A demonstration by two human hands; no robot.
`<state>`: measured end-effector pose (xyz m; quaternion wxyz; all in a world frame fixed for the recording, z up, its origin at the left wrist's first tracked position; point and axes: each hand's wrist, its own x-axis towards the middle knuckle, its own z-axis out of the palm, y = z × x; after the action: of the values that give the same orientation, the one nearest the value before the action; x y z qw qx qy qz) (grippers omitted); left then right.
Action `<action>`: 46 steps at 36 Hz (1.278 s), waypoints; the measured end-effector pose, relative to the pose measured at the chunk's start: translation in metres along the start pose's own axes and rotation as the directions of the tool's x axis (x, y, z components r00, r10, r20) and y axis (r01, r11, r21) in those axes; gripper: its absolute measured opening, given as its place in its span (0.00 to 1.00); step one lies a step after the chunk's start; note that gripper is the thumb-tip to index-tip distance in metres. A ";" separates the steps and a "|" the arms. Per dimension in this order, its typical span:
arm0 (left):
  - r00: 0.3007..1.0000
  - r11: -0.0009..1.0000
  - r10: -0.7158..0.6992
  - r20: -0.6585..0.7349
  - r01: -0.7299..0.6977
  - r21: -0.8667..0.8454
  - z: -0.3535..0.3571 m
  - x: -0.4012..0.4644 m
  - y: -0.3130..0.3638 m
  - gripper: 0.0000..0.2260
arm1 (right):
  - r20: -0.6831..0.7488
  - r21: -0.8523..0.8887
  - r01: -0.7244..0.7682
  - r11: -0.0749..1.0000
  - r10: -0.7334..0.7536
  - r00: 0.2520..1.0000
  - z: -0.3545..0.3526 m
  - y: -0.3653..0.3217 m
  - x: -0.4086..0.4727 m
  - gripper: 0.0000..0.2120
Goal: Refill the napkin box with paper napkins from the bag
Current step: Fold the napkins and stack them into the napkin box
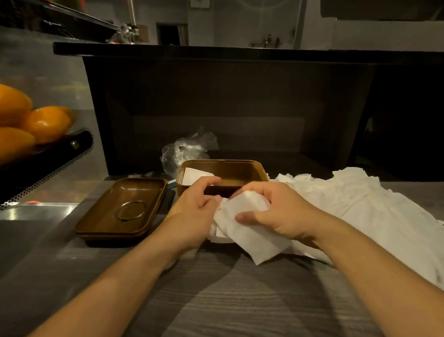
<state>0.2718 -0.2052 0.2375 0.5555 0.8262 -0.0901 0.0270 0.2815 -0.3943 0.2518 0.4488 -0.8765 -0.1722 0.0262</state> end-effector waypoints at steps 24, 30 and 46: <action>0.999 0.993 -0.022 0.048 0.027 -0.116 -0.012 0.001 0.002 0.14 | -0.273 0.059 0.200 0.978 -0.177 0.945 0.009 0.012 -0.008 0.13; 0.975 0.992 -0.107 0.192 0.117 -0.041 -0.013 -0.001 0.003 0.11 | -0.241 0.255 0.193 0.947 -0.131 0.962 0.006 0.012 -0.013 0.11; 0.990 0.978 0.011 0.141 0.019 -0.209 0.007 -0.012 0.011 0.12 | -0.437 0.422 0.055 0.905 0.150 0.887 0.018 0.012 -0.004 0.08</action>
<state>0.2577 -0.2143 0.2426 0.6317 0.7631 -0.1296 -0.0423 0.2772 -0.3884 0.2311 0.6550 -0.7431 -0.0295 -0.1338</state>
